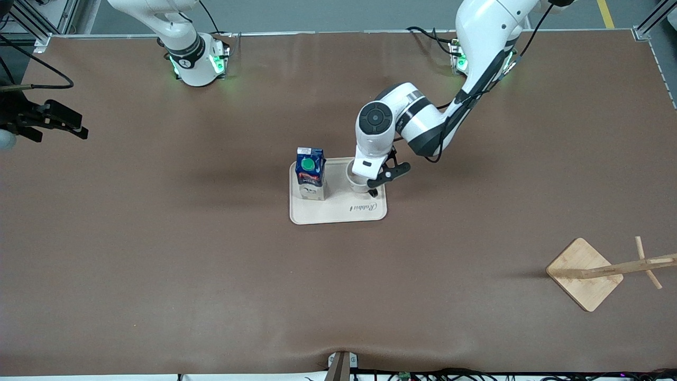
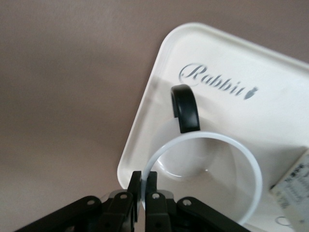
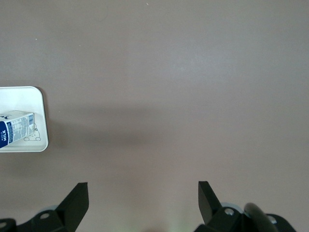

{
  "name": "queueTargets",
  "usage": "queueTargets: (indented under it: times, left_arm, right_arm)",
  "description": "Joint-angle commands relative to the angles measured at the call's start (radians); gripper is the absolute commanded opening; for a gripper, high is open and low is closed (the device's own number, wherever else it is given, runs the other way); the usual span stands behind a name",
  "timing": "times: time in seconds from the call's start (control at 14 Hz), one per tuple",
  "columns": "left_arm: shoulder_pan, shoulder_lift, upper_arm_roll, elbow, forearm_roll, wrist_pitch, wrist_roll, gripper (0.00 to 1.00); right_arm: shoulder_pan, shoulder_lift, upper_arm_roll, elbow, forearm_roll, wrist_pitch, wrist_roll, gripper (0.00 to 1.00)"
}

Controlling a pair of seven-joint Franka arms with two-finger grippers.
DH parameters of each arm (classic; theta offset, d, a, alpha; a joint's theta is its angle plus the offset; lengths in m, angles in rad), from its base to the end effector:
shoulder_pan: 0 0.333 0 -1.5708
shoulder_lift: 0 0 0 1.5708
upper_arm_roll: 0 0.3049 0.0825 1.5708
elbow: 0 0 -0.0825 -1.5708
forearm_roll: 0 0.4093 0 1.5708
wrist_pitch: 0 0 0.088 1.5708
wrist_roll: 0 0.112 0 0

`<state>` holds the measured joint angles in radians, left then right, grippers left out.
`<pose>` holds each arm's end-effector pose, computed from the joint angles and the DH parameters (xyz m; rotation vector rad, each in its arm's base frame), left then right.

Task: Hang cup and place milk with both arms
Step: 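Lower the left gripper and grasp the white mug's rim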

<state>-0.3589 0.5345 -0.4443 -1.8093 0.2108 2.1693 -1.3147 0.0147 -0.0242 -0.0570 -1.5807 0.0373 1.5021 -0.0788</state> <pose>0.4672 -0.4520 0.2305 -2.9979 -0.6443 0.1618 0.5646 -0.0199 0.6116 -3.0981 -0.0590 0.0806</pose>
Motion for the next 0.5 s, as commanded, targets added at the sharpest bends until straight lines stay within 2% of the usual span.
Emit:
queueTargets:
  times: [0.0,0.21,0.43]
  left_arm:
    - [0.008,0.024,0.003,0.037,0.018,-0.011,0.011,0.0]
    - [0.034,0.006,0.003,0.054,0.019,-0.045,0.041,0.0]
    - [0.07,-0.073,0.001,0.103,0.021,-0.155,0.13,0.0]
  right_arm:
    - [0.007,-0.014,-0.001,0.001,-0.02,-0.01,0.005,1.0]
    - [0.007,-0.014,-0.001,0.001,-0.02,-0.013,0.005,1.0]
    - [0.008,-0.014,-0.001,0.001,-0.02,-0.014,0.005,1.0]
